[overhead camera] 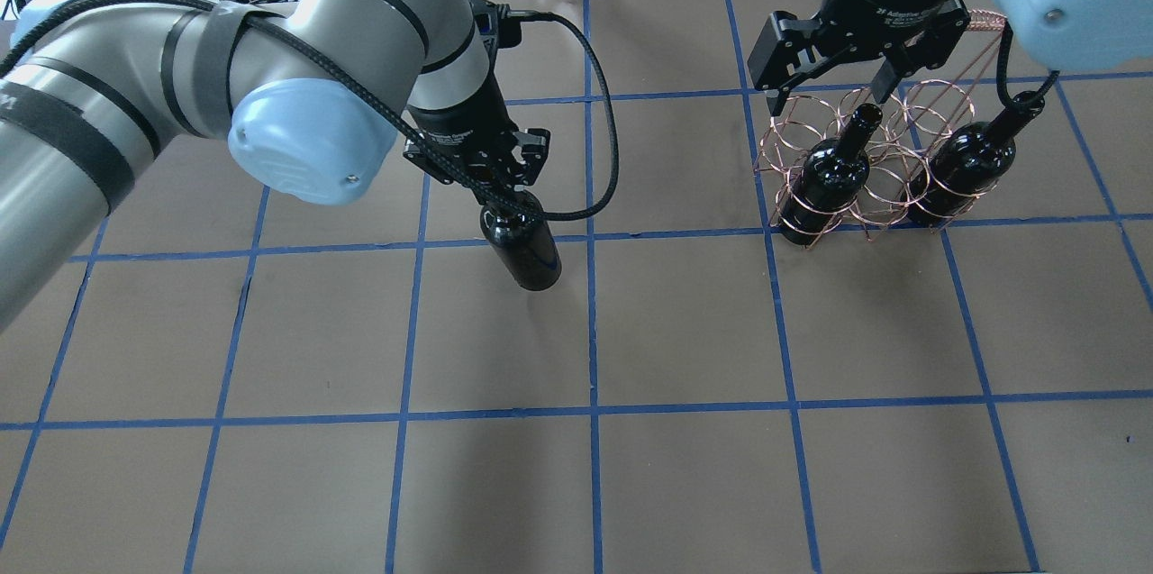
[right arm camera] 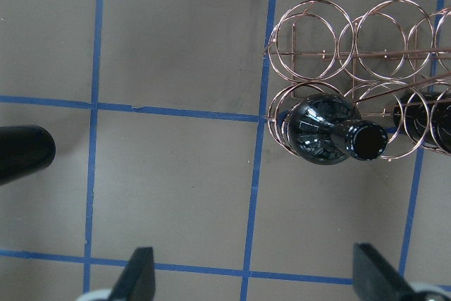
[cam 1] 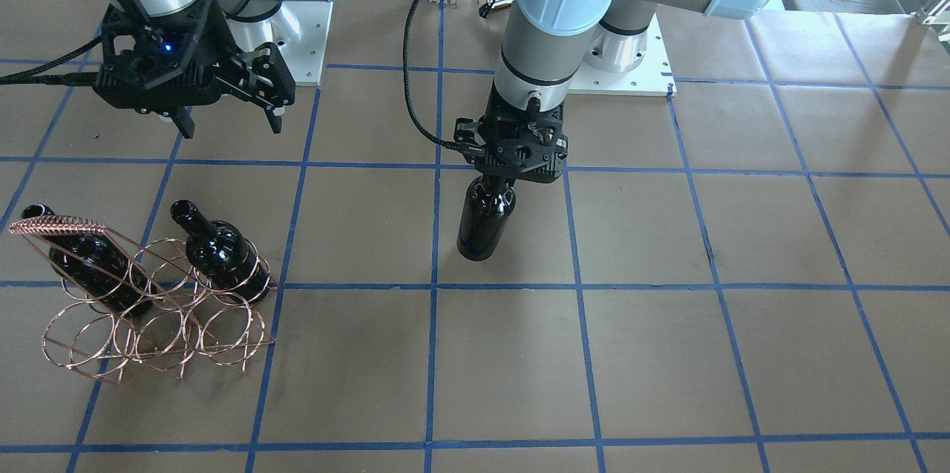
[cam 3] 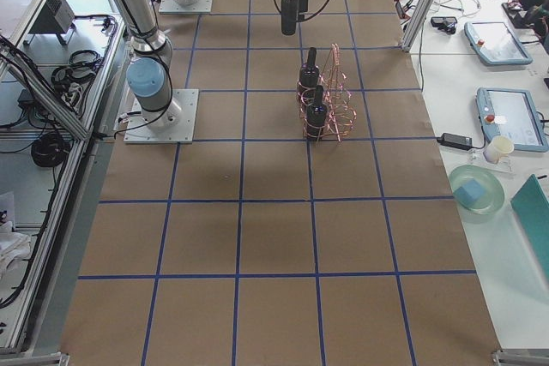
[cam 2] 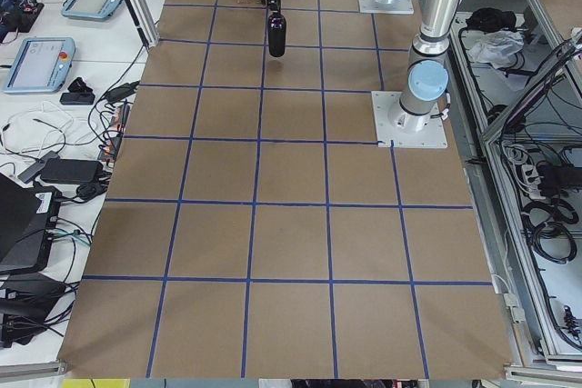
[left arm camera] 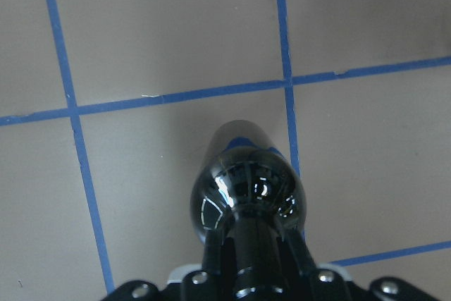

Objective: Place wine into wine basket
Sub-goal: 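Carry the upright bottle toward the table center and lower it down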

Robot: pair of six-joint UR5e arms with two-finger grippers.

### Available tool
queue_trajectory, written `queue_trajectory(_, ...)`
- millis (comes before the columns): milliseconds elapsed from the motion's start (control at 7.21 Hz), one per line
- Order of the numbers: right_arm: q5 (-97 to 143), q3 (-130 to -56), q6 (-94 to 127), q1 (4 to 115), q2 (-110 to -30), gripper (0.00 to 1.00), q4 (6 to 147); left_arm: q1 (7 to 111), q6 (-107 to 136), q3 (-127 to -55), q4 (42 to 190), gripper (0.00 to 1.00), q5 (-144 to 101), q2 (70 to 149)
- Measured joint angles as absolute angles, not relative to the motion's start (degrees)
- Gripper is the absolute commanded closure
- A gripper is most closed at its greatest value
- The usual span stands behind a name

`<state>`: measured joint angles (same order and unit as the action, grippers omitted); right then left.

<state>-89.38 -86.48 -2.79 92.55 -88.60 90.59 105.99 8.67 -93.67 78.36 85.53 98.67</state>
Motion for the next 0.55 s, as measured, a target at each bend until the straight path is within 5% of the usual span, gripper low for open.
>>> queue_trajectory(555, -89.13, -87.40, -2.69, 92.53, -88.67, 0.00, 90.48, 107.81, 9.12, -95.65, 78.43, 1.00, 85.53, 98.41)
